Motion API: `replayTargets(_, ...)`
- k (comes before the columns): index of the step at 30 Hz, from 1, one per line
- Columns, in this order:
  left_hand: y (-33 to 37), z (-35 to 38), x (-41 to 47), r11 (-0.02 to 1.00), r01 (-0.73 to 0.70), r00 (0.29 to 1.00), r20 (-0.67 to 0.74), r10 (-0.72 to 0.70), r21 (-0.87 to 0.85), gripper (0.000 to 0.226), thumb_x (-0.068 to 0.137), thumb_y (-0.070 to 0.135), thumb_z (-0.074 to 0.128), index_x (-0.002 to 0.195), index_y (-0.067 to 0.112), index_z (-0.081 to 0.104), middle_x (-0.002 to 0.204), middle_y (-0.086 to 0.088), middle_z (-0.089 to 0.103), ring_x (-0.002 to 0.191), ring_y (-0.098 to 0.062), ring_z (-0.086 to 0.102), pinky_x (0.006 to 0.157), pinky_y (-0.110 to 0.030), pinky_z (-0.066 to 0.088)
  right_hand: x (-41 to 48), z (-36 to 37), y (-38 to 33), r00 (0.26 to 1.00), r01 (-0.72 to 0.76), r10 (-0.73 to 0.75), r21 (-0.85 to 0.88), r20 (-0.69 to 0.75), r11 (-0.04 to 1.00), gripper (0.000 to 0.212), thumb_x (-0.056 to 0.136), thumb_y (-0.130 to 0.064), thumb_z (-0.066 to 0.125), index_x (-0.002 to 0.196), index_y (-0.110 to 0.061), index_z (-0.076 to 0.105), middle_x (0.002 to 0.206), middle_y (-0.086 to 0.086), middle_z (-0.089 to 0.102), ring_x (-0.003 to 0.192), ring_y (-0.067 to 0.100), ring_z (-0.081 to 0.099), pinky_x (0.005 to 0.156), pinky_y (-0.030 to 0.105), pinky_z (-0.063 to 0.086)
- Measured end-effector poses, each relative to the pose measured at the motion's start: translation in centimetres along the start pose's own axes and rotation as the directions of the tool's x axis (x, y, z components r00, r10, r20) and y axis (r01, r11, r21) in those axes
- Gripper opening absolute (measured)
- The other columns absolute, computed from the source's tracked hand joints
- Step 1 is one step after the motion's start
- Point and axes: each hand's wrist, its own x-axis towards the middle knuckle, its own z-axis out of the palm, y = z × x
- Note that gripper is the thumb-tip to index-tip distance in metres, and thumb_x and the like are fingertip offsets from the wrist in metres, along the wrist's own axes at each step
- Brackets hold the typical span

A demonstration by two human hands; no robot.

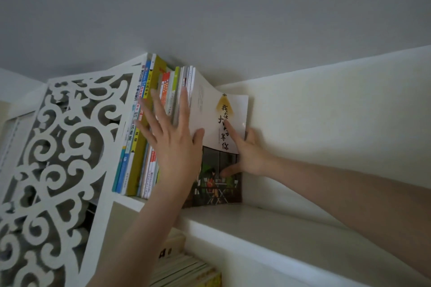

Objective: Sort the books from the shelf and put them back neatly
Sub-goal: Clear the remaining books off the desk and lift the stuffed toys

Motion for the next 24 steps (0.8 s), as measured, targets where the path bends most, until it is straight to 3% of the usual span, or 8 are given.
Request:
replayTargets(4, -0.5, -0.1, -0.4, 0.986, 0.045, 0.995, 0.096, -0.030, -0.158, 0.079, 0.099, 0.038, 0.044, 0.150, 0.024, -0.014, 0.160, -0.008, -0.010, 0.147, -0.025, -0.010, 0.118, -0.042, 0.001, 0.5, 0.1, -0.1, 0.998, 0.047, -0.048, 0.018, 0.044, 0.999, 0.134, 0.065, -0.033, 0.086, 0.144, -0.043, -0.021, 0.151, 0.011, -0.036, 0.144, 0.032, -0.020, 0.119, 0.046, 0.008)
replayTargets(8, 0.1, -0.4, 0.2, 0.916, 0.149, 0.982, 0.165, -0.092, -0.373, 0.094, 0.093, 0.038, 0.055, 0.150, 0.014, -0.016, 0.160, -0.006, -0.012, 0.147, -0.022, -0.013, 0.120, -0.040, -0.001, 0.1, 0.0, -0.1, 0.996, 0.071, -0.062, -0.133, 0.068, 0.989, 0.135, 0.066, -0.044, 0.083, 0.142, -0.038, -0.029, 0.136, 0.013, -0.055, 0.128, 0.031, -0.045, 0.116, 0.052, -0.008)
replayTargets(10, 0.2, -0.6, 0.3, 0.902, 0.175, 0.973, 0.210, -0.096, -0.395, 0.098, 0.091, 0.044, 0.055, 0.150, 0.011, -0.016, 0.160, -0.006, -0.014, 0.146, -0.021, -0.016, 0.120, -0.038, -0.005, 0.0, 0.0, -0.5, 0.995, 0.080, -0.067, -0.196, 0.071, 0.977, 0.138, 0.065, -0.046, 0.083, 0.143, -0.034, -0.030, 0.135, 0.012, -0.056, 0.127, 0.031, -0.047, 0.115, 0.054, -0.009)
replayTargets(16, 0.2, -0.9, -0.7, 0.942, 0.096, 0.989, 0.134, -0.056, -0.322, 0.087, 0.095, 0.040, 0.050, 0.151, 0.015, -0.013, 0.160, -0.007, -0.013, 0.147, -0.018, -0.013, 0.121, -0.039, -0.004, -0.5, 0.4, -1.1, 0.991, 0.052, -0.030, -0.172, 0.129, 0.984, 0.149, 0.058, -0.032, 0.090, 0.143, -0.024, -0.033, 0.152, 0.011, -0.034, 0.144, 0.029, -0.022, 0.120, 0.045, 0.007)
replayTargets(20, 0.0, -0.5, -1.2, 0.968, -0.114, 0.988, 0.078, 0.134, -0.223, 0.087, 0.092, 0.025, 0.057, 0.151, 0.030, -0.007, 0.161, -0.006, -0.009, 0.148, -0.025, -0.010, 0.119, -0.049, 0.000, -0.6, 1.2, -1.0, 0.995, 0.059, -0.049, -0.110, 0.091, 0.992, 0.149, 0.057, -0.017, 0.091, 0.145, -0.025, -0.029, 0.155, 0.010, -0.027, 0.146, 0.031, -0.008, 0.119, 0.046, 0.016)
replayTargets(24, -0.7, 0.1, -1.2, 0.974, -0.183, 0.976, 0.091, 0.196, -0.137, 0.071, 0.086, 0.007, 0.063, 0.146, 0.032, 0.034, 0.160, -0.014, 0.003, 0.147, -0.035, 0.000, 0.115, -0.060, 0.012, -0.7, 1.7, -0.3, 0.992, 0.121, -0.119, -0.060, 0.037, 0.991, 0.149, 0.052, -0.016, 0.093, 0.147, -0.032, -0.022, 0.157, 0.009, -0.017, 0.147, 0.033, 0.001, 0.117, 0.049, 0.022)
